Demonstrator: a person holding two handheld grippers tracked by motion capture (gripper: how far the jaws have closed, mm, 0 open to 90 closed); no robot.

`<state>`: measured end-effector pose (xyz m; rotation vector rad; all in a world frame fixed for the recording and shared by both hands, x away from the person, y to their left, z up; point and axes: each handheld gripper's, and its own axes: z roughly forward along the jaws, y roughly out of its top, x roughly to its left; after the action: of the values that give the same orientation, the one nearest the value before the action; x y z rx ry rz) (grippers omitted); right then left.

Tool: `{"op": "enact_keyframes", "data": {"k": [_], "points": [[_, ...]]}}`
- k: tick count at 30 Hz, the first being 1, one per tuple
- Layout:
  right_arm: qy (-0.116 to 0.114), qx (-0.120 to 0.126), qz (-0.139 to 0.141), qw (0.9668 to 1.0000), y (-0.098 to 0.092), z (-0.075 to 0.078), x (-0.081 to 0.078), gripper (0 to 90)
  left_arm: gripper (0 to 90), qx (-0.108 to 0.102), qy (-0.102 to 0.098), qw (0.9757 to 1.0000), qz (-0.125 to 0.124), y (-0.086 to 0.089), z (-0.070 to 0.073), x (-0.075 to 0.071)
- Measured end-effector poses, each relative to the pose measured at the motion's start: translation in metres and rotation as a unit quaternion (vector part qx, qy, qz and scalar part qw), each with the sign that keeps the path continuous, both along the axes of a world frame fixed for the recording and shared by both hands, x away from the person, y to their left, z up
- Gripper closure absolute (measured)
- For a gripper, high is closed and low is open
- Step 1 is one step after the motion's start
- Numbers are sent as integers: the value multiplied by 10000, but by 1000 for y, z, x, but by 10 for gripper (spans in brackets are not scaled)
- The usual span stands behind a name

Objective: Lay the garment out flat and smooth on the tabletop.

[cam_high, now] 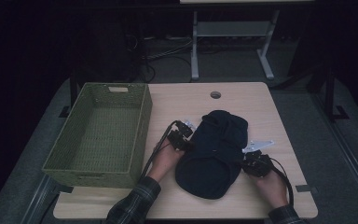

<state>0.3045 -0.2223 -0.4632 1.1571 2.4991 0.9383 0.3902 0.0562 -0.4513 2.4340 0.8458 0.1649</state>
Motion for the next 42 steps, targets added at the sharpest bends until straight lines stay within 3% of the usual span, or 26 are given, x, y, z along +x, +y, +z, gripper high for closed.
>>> {"op": "enact_keyframes", "data": {"k": [9, 14, 20, 24, 27, 33, 37, 40, 42], "points": [[36, -166, -55, 9998, -5, 2, -2, 900, 900, 118, -78, 9999, -87, 9, 1, -37], [1, -203, -20, 9998, -6, 2, -3, 900, 900, -61, 32, 9999, -119, 17, 0, -54], [-6, -227, 33, 9997, -9, 2, -7, 900, 900, -69, 117, 9997, -223, 18, 1, -67], [-28, -193, 127, 9997, -10, 6, -5, 900, 900, -45, -36, 9999, -139, 18, 9, -63], [-168, 47, 51, 9998, -13, 17, 3, 900, 900, -161, -153, 9998, -8, 21, 17, -50], [-378, 330, -101, 9987, -13, 32, 38, 900, 900, -438, -242, 9983, 286, 18, 26, -18], [-395, 456, -203, 9980, -11, 30, 60, 900, 900, -628, -257, 9969, 387, 13, 21, -2], [-322, 455, -239, 9982, -9, 20, 72, 900, 900, -541, -223, 9977, 351, 8, 10, 5], [-239, 354, -246, 9988, -8, 11, 77, 900, 900, -372, -229, 9985, 332, 6, 3, 8]]}}
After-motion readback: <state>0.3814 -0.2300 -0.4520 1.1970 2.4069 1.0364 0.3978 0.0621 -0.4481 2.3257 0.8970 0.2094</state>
